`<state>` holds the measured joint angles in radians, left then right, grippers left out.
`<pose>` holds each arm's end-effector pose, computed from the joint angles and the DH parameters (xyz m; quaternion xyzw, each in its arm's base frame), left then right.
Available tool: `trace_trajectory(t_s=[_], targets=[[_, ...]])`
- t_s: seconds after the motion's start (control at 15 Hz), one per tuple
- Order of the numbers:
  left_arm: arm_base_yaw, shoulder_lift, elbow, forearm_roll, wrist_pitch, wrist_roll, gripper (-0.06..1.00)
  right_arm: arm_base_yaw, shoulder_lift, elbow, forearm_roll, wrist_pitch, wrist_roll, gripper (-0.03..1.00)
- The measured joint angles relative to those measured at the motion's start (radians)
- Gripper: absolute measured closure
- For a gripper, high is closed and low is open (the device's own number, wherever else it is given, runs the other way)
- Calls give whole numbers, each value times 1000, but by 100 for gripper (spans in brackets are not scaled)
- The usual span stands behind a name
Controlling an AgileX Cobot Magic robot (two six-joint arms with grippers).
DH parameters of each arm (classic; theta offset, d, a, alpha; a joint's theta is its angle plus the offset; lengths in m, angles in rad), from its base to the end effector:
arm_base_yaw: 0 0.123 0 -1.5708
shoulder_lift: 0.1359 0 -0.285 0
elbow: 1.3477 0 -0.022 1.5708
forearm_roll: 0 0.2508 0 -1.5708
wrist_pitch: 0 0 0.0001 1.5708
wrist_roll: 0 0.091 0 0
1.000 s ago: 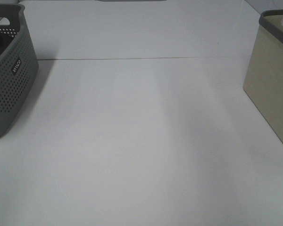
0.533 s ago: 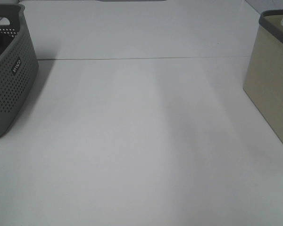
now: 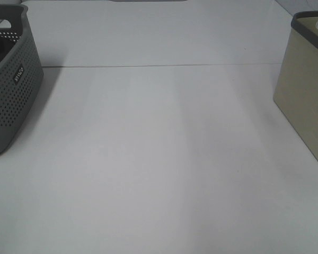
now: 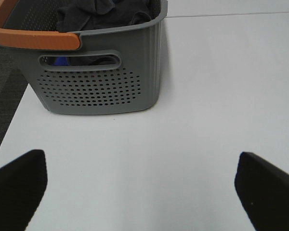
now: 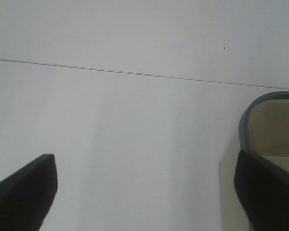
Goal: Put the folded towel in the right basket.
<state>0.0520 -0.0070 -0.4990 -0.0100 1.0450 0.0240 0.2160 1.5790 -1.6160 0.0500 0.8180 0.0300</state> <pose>-0.0051 -0.0011 0.2783 -0.0117 0.8474 0.0152 0.5306 0.3480 0.0798 0.3998 -0.0764 0.9019 0.0757 0.4183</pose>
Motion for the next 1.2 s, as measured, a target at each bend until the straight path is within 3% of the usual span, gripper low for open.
trace_trajectory(t_s=[0.2, 0.67, 1.07, 1.2], targets=[[0, 0, 0, 0, 0, 0, -5, 7, -2, 0, -106, 106, 72, 1], [0, 0, 0, 0, 0, 0, -5, 7, -534, 544, -129, 126, 94, 1], [0, 0, 0, 0, 0, 0, -5, 7, -1114, 942, -111, 198, 94, 1], [0, 0, 0, 0, 0, 0, -5, 7, -1293, 1041, -111, 262, 94, 1]])
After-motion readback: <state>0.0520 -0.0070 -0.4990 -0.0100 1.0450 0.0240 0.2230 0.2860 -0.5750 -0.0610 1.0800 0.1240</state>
